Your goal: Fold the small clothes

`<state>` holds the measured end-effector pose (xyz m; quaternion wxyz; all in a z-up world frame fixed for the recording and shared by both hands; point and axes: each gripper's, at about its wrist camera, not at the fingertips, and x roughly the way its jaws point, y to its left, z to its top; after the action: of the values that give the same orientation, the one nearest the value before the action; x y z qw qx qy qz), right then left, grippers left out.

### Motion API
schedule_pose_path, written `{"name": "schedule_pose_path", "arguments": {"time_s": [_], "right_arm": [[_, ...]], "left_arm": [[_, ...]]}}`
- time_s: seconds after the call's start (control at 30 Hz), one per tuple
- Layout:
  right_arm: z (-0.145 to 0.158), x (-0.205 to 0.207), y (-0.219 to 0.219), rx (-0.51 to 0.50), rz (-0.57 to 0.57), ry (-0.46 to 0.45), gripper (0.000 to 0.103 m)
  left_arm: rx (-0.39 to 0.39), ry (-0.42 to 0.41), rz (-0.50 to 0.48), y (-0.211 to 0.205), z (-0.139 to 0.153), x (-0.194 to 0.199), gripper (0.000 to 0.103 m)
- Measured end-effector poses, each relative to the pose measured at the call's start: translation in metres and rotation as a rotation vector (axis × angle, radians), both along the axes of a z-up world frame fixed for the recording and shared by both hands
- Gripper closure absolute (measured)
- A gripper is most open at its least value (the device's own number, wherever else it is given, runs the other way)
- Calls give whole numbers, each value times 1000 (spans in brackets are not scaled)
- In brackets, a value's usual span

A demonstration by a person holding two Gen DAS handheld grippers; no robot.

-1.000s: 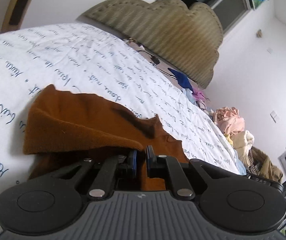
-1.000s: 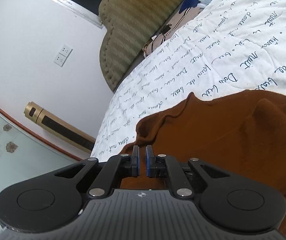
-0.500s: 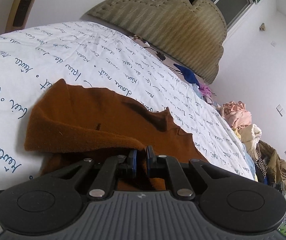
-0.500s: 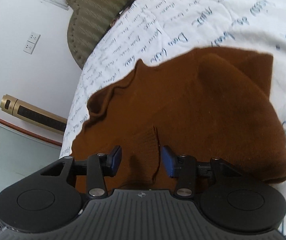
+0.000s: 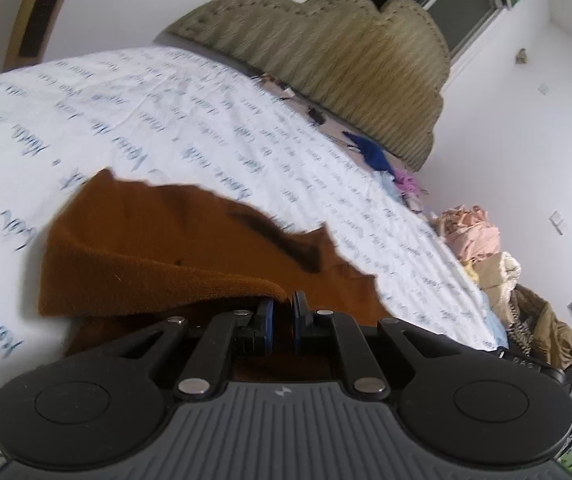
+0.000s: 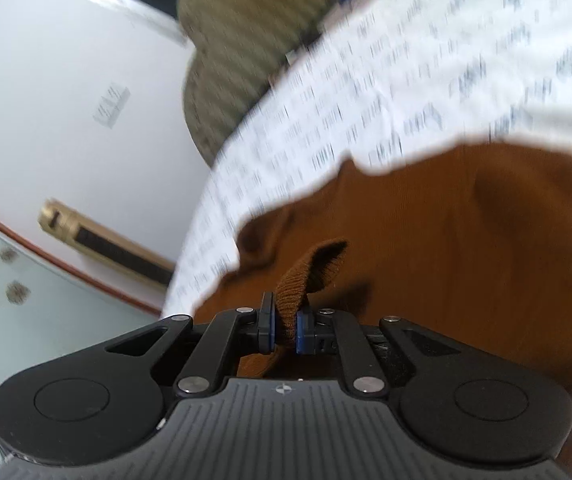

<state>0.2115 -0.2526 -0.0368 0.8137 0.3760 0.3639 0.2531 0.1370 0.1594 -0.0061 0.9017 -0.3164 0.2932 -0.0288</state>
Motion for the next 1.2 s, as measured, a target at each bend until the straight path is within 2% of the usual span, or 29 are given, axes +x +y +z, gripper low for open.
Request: {"name": "schedule_pose_path", "arguments": {"time_s": [0.23,0.33,0.43,0.53,0.57,0.63,0.67,0.7,0.73,0.77,0.83,0.93,1.0,1.07,1.13,1.2], "right_arm": [[46,-3,-54,-7,-85,-118,89],[49,-7,-78,-72,-114,-116,89],[27,-8,-90,-187,-121,-47,89],[-5,-10,-85,-318,-111,14,89],[-14,-10,-84,-343,-117,35,87],[-24,-10,-85,-317,-130,71,86],[-23,-11,-87,-306,-131,77,78],[-18,-12,-90,-293,-136,72,60],[-10,-15,-92,-283,-156,58,47],[0,-22,-95,-283,-205,29,26],[19,-31,-93,-332,-261,-66,28],[36,-30,-76,-379,-197,-141,33],[36,-22,-61,-380,-135,-138,40],[28,-11,-45,-391,-85,-115,40],[11,3,-32,-395,-57,-55,44],[-6,10,-22,-406,-42,-2,55]], "left_arm": [[-21,-58,-96,-52,18,10,93],[17,-43,-155,-77,11,7,93],[58,15,-199,-90,-7,3,93],[78,77,-196,-84,-23,-1,93],[87,91,-183,-79,-26,-2,93],[106,113,-130,-61,-29,-1,94],[111,121,-104,-52,-29,1,94],[110,127,-80,-42,-30,4,94],[110,131,-68,-35,-30,9,94],[115,137,-55,-28,-30,14,94],[132,146,-42,-21,-30,22,94],[162,173,-30,-17,-36,38,93],[158,188,-23,-12,-42,44,94],[165,190,-7,-7,-46,47,94],[189,187,-6,-6,-49,48,94],[228,191,-14,-5,-52,51,94]]}}
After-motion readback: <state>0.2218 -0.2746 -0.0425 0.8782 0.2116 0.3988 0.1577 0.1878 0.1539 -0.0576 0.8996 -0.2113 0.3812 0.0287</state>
